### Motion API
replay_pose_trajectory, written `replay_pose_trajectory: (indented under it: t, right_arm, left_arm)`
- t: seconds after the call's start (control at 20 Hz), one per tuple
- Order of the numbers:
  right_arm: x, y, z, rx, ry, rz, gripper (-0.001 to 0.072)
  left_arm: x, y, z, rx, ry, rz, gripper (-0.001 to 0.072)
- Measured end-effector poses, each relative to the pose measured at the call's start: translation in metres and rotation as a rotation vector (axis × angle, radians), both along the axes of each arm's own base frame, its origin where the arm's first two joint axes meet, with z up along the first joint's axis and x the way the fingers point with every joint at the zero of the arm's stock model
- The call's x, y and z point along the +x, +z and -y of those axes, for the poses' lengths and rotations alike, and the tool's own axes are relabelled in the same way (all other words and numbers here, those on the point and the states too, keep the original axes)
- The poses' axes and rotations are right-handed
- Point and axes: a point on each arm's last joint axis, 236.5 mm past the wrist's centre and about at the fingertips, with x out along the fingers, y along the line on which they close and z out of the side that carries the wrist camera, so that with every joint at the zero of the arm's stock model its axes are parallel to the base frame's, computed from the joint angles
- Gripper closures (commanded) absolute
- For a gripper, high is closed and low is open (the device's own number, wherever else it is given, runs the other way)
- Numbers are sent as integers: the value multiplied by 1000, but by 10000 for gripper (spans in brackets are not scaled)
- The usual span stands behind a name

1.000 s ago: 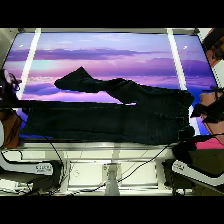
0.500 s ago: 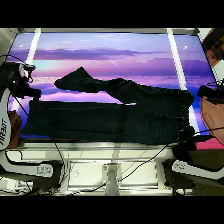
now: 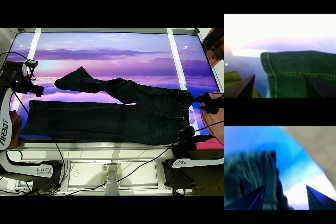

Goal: Fold the clothes and pants, and hang the long-sleeved shirts on hangers.

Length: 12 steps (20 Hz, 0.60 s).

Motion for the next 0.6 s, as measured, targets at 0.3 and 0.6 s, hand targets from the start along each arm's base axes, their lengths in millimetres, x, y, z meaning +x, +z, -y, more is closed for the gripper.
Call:
replay_pose_trajectory:
  t: [0.3, 0.6]
  right_arm:
    - [-63, -18, -33, 183, 212, -180, 168]
    - [-66, -22, -63, 259, 402, -170, 169]
  left_arm:
    - [6, 1, 2, -3, -9, 23, 51]
    - [8, 0, 7, -15, -15, 30, 226]
